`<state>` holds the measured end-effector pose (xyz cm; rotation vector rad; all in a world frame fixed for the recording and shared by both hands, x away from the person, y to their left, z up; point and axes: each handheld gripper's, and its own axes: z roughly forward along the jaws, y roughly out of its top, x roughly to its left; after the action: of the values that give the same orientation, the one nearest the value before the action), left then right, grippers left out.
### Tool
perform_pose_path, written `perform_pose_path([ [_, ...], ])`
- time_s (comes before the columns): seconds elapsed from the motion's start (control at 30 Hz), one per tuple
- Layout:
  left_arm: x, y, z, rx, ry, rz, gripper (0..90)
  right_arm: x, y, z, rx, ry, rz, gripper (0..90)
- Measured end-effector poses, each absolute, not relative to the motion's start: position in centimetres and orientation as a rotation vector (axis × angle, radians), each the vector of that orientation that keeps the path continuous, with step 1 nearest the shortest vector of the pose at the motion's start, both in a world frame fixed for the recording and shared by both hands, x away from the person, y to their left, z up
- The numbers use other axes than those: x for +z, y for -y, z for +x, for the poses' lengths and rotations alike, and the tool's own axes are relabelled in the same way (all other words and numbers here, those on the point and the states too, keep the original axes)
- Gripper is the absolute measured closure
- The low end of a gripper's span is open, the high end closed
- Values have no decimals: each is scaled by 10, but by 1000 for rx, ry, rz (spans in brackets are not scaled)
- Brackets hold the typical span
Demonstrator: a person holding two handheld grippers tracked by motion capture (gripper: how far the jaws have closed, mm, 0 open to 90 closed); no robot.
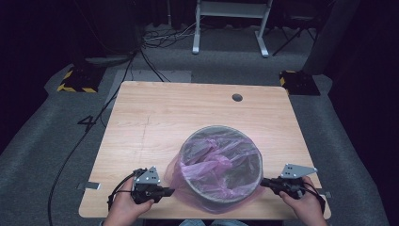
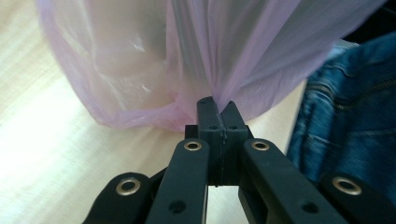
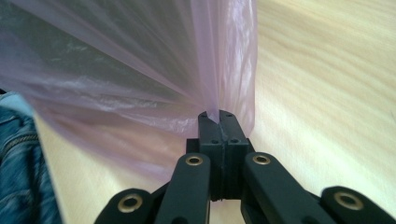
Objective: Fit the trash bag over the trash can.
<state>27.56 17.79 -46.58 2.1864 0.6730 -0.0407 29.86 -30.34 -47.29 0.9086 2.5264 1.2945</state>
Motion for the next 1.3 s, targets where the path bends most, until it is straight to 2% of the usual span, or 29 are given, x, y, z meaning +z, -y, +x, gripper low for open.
perform_pose_path([
  [0.07, -465, -180, 275, -45, -668, 2179, 894, -473, 309, 294, 1288, -2535, 927, 900],
  [0.1, -463, -181, 273, 10, -675, 2174, 811, -472, 311, 292, 1288, -2544, 930, 883],
  [0.13, -459, -181, 272, 74, -681, 2146, 638, -470, 313, 290, 1285, -2534, 916, 739],
  [0.17, -454, -182, 270, 99, -675, 2115, 517, -467, 314, 289, 1304, -2503, 896, 601],
  [0.23, -443, -182, 266, 115, -628, 2059, 442, -458, 316, 288, 1397, -2451, 846, 433],
  [0.3, -431, -179, 265, 147, -584, 2000, 386, -446, 313, 288, 1497, -2427, 782, 371],
  [0.37, -420, -175, 267, 189, -550, 1970, 429, -437, 306, 291, 1518, -2431, 722, 388],
  [0.4, -417, -174, 269, 200, -535, 1964, 507, -433, 301, 295, 1501, -2438, 696, 443],
  [0.5, -405, -172, 274, 211, -532, 1940, 784, -429, 292, 305, 1482, -2508, 662, 867],
  [0.53, -402, -172, 275, 208, -541, 1935, 851, -428, 291, 308, 1492, -2516, 662, 900],
  [0.6, -398, -172, 277, 215, -559, 1917, 897, -424, 292, 315, 1549, -2475, 698, 900],
  [0.73, -405, -169, 288, 214, -607, 1944, 900, -417, 292, 325, 1607, -2402, 751, 900],
  [1.03, -436, -151, 302, 106, -639, 2119, 900, -452, 270, 345, 1328, -2591, 813, 900],
  [1.2, -445, -151, 299, 68, -641, 2198, 900, -466, 275, 336, 1163, -2674, 839, 900],
  [1.3, -455, -154, 294, -29, -628, 2209, 900, -466, 287, 326, 1176, -2666, 860, 900],
])
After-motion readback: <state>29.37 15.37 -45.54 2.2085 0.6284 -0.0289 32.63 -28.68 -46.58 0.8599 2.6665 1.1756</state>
